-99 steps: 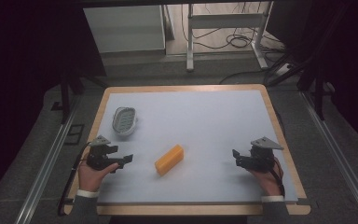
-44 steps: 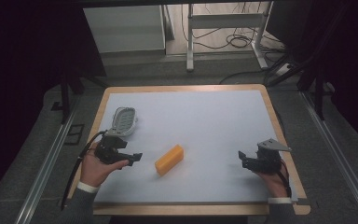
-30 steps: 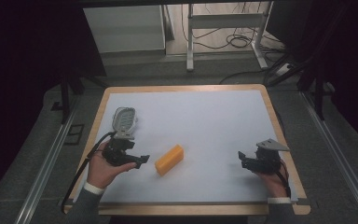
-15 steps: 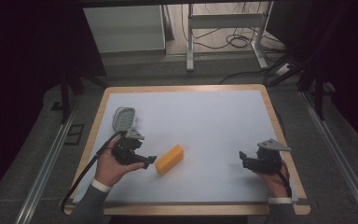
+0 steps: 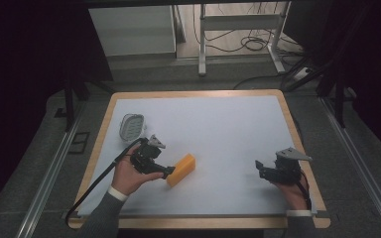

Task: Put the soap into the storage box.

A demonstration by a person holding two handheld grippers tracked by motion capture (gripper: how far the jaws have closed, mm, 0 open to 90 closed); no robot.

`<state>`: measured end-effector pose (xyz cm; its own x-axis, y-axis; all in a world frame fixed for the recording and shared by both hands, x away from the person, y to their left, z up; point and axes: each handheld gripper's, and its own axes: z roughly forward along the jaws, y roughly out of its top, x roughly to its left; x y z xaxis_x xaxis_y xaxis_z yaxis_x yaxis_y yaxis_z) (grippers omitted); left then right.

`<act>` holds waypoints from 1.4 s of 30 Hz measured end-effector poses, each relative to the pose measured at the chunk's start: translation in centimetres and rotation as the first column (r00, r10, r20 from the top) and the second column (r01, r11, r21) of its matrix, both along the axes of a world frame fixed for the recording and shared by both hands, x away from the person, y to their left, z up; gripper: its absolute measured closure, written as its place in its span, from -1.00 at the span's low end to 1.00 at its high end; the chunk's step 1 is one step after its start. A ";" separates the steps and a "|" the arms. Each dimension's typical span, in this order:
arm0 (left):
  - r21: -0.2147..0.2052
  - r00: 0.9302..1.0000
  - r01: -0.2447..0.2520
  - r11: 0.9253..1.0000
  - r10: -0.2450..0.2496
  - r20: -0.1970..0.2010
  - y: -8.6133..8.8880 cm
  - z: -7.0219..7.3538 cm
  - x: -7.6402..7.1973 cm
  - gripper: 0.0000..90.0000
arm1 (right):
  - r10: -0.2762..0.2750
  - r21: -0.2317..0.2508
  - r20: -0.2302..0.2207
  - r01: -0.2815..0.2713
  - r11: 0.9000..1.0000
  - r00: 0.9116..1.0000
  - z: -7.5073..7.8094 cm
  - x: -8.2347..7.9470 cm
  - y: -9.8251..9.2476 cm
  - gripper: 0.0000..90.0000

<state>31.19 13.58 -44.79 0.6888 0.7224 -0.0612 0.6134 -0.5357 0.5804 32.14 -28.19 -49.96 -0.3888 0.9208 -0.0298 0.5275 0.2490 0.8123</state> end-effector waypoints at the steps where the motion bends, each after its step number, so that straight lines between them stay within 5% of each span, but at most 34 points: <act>1: 0.006 1.000 0.005 1.000 -0.005 -0.002 -0.2 0.0 0.1 -0.52 | 0.000 -0.001 0.003 0.000 1.000 1.000 0.0 0.0 0.0 -0.65; 30: 0.032 0.996 0.034 0.999 -0.031 -0.084 -3.8 -2.4 2.4 -0.49 | -0.004 -0.003 0.008 0.004 1.000 1.000 -0.1 0.0 -0.2 -0.65; 42: 0.054 0.992 0.040 0.998 -0.033 -0.122 -4.4 -3.5 2.7 -0.18 | -0.007 -0.014 0.003 0.007 1.000 1.000 -0.2 0.1 -0.1 -0.65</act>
